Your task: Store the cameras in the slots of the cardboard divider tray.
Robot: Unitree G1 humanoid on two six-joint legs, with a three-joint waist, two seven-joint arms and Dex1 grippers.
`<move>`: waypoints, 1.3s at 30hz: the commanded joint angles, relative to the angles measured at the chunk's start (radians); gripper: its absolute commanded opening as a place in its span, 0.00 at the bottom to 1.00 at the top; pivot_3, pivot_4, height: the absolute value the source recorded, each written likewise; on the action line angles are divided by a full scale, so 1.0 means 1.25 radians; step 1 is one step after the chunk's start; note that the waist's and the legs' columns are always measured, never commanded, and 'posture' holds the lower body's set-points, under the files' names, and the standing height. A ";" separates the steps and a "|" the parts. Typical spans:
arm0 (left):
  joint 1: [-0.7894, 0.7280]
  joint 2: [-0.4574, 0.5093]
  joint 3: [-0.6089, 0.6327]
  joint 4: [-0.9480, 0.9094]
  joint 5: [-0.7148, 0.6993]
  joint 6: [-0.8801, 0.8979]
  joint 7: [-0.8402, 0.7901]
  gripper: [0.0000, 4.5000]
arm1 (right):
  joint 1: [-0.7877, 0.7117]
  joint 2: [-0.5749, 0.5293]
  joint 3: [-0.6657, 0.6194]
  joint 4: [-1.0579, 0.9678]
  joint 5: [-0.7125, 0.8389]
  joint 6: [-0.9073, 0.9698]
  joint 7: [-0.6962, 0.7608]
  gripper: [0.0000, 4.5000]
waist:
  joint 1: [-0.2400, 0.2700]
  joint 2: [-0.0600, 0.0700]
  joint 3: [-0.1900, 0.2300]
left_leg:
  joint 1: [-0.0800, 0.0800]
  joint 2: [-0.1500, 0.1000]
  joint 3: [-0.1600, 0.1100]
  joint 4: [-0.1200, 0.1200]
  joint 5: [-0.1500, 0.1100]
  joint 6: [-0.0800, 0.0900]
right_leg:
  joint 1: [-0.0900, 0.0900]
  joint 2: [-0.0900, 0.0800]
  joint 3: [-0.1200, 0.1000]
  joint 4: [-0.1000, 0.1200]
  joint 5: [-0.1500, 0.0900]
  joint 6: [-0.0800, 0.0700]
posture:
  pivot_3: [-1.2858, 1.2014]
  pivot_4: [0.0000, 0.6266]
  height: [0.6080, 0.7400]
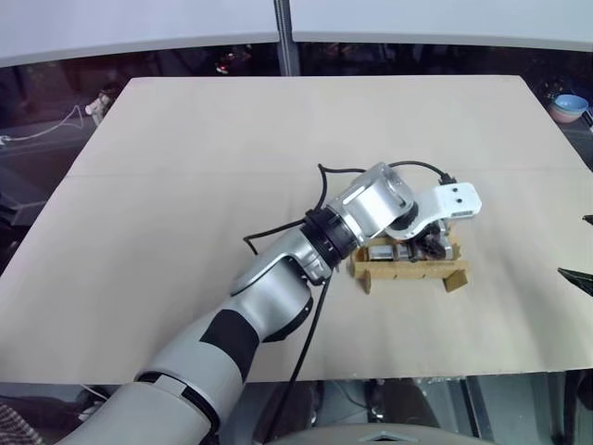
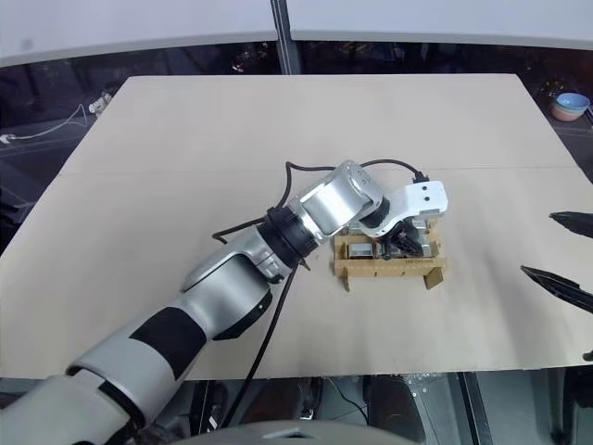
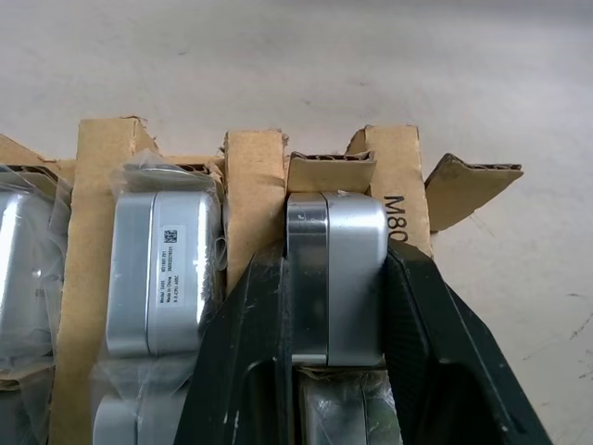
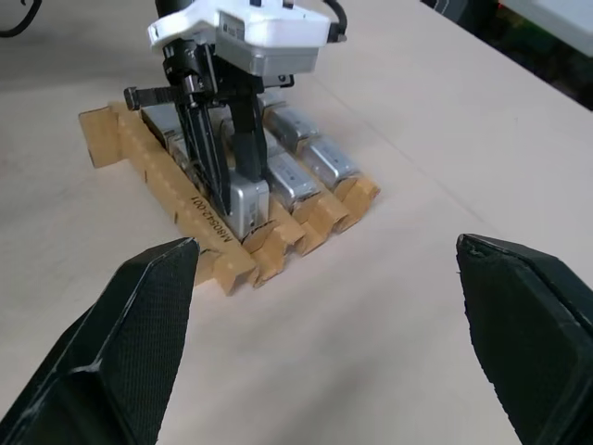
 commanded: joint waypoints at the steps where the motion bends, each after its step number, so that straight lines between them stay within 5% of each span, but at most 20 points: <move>1: -0.028 -0.006 0.041 -0.035 0.006 0.022 0.023 0.55 | -0.003 -0.003 -0.025 -0.014 0.000 -0.008 -0.006 1.00 | 0.000 0.000 0.000 | 0.000 0.000 0.000 0.000 0.000 0.000 | 0.000 0.000 0.000 0.000 0.000 0.000 | 0.52 0.24 1.00; 2: -0.034 -0.003 0.053 -0.066 -0.004 0.044 0.016 0.63 | 0.000 -0.001 -0.030 -0.012 0.000 -0.010 -0.004 1.00 | -0.001 0.000 0.000 | 0.000 0.000 0.000 0.000 0.000 0.000 | 0.000 0.000 0.000 0.000 0.000 0.000 | 0.52 0.24 1.00; 8: -0.065 0.040 0.152 -0.239 -0.085 0.175 -0.003 0.63 | 0.004 0.016 -0.036 -0.011 0.004 -0.010 -0.024 1.00 | -0.002 0.000 0.000 | 0.000 0.000 0.000 0.000 0.000 0.000 | -0.001 0.000 0.000 0.000 0.000 0.000 | 0.52 0.24 1.00; 11: -0.028 0.063 0.279 -0.344 -0.152 0.218 0.040 0.63 | 0.012 0.052 -0.013 -0.055 -0.007 0.003 -0.085 1.00 | -0.002 0.001 0.000 | 0.000 0.001 0.000 0.000 0.000 0.000 | -0.001 0.000 0.000 0.000 0.000 0.000 | 0.52 0.24 1.00; 14: 0.096 0.069 0.434 -0.479 -0.220 0.105 0.099 0.63 | 0.033 0.110 0.023 -0.117 -0.025 0.006 -0.153 1.00 | -0.004 0.003 -0.001 | 0.000 0.001 0.000 0.000 0.000 0.000 | -0.001 0.000 0.001 0.000 0.000 0.000 | 0.52 0.24 1.00; 18: 0.249 0.153 0.549 -0.596 -0.281 0.135 0.140 0.63 | 0.051 0.150 0.061 -0.156 -0.046 0.024 -0.220 1.00 | -0.004 0.006 -0.003 | 0.001 0.001 0.000 0.000 0.000 -0.001 | -0.001 0.001 0.001 0.001 0.000 0.000 | 0.52 0.24 1.00; 21: 0.437 0.249 0.654 -0.704 -0.333 0.100 0.123 0.76 | 0.044 0.141 0.088 -0.126 -0.075 0.041 -0.249 1.00 | -0.009 0.007 -0.004 | 0.001 0.001 0.001 0.000 0.000 -0.001 | -0.001 0.000 0.002 0.001 0.000 0.000 | 0.52 0.24 1.00; 24: 0.578 0.317 0.735 -0.751 -0.366 0.034 0.119 1.00 | 0.049 0.148 0.085 -0.122 -0.072 0.038 -0.258 1.00 | 0.000 0.006 -0.003 | 0.001 0.001 0.000 -0.001 0.000 -0.001 | -0.002 0.001 0.001 0.000 0.000 0.000 | 0.52 0.24 1.00; 31: 0.934 0.498 0.852 -0.821 -0.378 -0.113 0.046 1.00 | 0.111 0.154 0.057 -0.088 -0.107 -0.010 -0.236 1.00 | 0.009 0.006 -0.003 | 0.001 0.001 -0.001 -0.001 0.000 0.000 | 0.001 0.000 -0.001 -0.003 0.000 0.000 | 0.52 0.24 1.00; 39: 1.055 0.525 0.906 -0.839 -0.421 -0.149 0.098 1.00 | 0.124 0.131 0.044 -0.039 -0.106 -0.029 -0.199 1.00 | 0.018 0.006 -0.004 | 0.004 0.001 -0.001 -0.001 -0.001 0.000 | 0.004 -0.001 -0.001 -0.004 0.000 0.000 | 0.52 0.24 1.00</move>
